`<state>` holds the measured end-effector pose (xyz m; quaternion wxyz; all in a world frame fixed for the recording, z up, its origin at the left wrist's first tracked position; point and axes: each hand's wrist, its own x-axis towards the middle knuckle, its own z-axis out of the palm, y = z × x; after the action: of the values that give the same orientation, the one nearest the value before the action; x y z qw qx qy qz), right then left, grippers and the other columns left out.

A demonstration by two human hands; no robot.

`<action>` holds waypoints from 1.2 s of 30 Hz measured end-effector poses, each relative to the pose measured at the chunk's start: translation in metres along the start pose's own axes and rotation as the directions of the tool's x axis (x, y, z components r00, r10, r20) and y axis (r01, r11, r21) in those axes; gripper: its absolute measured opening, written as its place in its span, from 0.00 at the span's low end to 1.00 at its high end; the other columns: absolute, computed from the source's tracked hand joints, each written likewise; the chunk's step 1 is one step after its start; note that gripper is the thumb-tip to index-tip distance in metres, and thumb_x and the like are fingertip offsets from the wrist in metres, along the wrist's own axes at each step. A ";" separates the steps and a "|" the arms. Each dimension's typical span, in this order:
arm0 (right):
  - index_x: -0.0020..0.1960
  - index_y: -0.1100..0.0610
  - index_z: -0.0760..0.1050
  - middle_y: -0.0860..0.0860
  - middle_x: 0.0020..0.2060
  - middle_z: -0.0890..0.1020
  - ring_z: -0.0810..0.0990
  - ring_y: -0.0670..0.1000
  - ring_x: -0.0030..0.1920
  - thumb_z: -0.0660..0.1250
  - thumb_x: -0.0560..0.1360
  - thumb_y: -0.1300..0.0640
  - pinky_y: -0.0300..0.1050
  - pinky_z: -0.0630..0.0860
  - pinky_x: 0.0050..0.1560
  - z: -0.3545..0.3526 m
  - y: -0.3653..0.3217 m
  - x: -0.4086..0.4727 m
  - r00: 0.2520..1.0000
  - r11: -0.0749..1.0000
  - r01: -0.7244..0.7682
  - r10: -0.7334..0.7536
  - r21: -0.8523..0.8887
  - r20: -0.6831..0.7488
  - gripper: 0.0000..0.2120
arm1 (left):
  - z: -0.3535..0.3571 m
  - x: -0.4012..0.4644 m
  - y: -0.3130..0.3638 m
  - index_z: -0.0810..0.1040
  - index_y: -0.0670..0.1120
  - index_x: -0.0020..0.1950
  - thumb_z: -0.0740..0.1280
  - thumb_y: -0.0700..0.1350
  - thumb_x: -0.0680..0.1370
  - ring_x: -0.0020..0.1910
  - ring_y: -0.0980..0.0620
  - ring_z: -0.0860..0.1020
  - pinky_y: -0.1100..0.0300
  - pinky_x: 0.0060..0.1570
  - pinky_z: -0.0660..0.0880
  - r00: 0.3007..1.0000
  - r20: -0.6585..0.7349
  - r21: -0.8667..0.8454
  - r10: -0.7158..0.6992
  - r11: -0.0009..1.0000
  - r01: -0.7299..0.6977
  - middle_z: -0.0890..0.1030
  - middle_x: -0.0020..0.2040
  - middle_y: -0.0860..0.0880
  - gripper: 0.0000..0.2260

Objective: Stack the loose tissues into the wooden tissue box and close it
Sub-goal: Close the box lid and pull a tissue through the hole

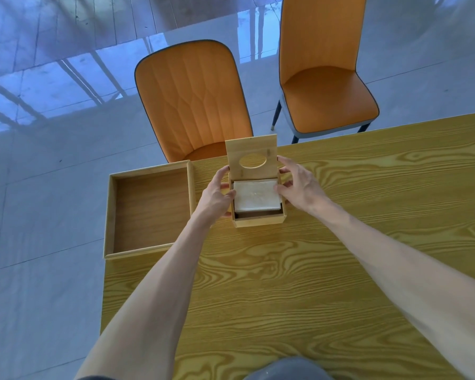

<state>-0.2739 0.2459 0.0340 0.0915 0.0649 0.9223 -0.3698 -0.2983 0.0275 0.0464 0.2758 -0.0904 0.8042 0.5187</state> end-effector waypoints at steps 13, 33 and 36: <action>0.70 0.50 0.65 0.56 0.62 0.78 0.82 0.50 0.45 0.70 0.77 0.58 0.54 0.84 0.45 0.003 0.003 -0.005 0.999 0.996 0.027 -0.024 0.089 -0.034 0.25 | 0.004 -0.006 -0.004 0.68 0.57 0.70 0.63 0.40 0.82 0.60 0.45 0.78 0.45 0.42 0.84 0.997 -0.074 -0.022 0.036 0.999 -0.037 0.75 0.67 0.45 0.19; 0.72 0.56 0.70 0.57 0.66 0.77 0.78 0.60 0.62 0.70 0.75 0.43 0.60 0.78 0.60 -0.037 -0.032 -0.016 0.860 0.659 -0.510 0.380 0.552 0.341 0.30 | -0.010 -0.035 0.019 0.72 0.50 0.72 0.68 0.57 0.78 0.57 0.41 0.80 0.41 0.54 0.80 0.958 0.015 -0.341 -0.286 0.900 0.273 0.77 0.67 0.45 0.24; 0.68 0.56 0.73 0.57 0.65 0.78 0.78 0.59 0.61 0.70 0.76 0.48 0.58 0.78 0.59 -0.038 -0.033 -0.023 0.867 0.668 -0.498 0.379 0.553 0.323 0.24 | -0.010 -0.040 0.014 0.72 0.49 0.72 0.69 0.55 0.78 0.59 0.41 0.80 0.42 0.56 0.80 0.967 -0.002 -0.313 -0.255 0.919 0.242 0.77 0.67 0.45 0.24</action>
<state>-0.2624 0.2476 0.0878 0.2347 0.2779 0.6928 -0.6226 -0.2751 0.0194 0.0819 0.3046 -0.2447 0.7005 0.5972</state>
